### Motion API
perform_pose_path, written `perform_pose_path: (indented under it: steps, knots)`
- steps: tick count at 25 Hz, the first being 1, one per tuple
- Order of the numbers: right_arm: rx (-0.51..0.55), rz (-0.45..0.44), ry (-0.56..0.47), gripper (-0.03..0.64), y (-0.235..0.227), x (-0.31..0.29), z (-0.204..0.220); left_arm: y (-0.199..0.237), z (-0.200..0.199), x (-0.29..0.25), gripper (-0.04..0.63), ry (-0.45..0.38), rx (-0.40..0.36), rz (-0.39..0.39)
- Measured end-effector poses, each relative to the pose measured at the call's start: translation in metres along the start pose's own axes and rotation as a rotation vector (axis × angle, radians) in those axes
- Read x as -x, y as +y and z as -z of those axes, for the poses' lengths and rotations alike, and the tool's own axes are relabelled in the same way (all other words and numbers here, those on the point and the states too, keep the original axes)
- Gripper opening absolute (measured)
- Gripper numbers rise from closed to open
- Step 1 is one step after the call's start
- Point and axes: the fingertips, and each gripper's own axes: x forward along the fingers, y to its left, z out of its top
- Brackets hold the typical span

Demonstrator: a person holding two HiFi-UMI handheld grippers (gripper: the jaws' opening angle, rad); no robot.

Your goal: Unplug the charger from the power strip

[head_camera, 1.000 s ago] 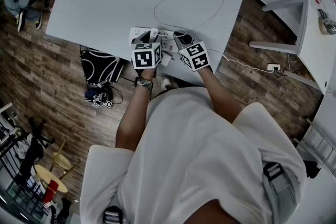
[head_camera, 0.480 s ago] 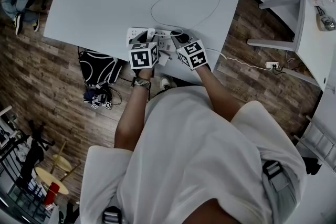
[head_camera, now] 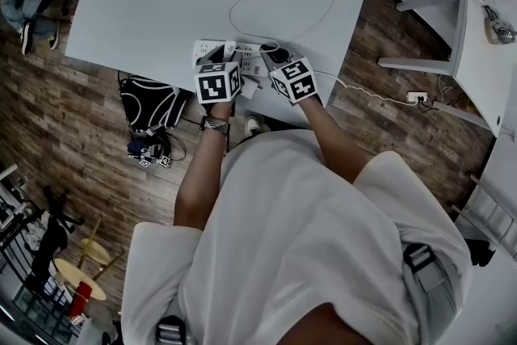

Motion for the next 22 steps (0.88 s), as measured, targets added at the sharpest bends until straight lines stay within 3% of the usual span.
perform_pose_path:
  steps: [4,11,13,18,22]
  knots:
    - [0.004,0.002,0.003,0.002,0.0009,-0.0001,0.0013,-0.0002,0.0021,-0.0002,0.149,0.003,-0.038,-0.034]
    - [0.005,0.006,-0.001,0.002,0.0004,0.0015,0.0009,-0.0058,-0.0005,-0.0007,0.143,0.029,-0.194,-0.114]
    - [0.005,0.006,-0.001,0.002,0.0,0.0006,0.001,-0.0048,-0.0002,-0.0015,0.143,0.029,-0.181,-0.11]
    - [0.008,0.004,0.001,0.002,0.0011,-0.0007,0.0005,0.001,0.0006,0.0011,0.144,0.009,-0.028,-0.066]
    - [0.01,0.002,0.002,0.002,0.0011,-0.0002,0.001,0.002,-0.0004,0.0019,0.146,-0.007,0.028,-0.045]
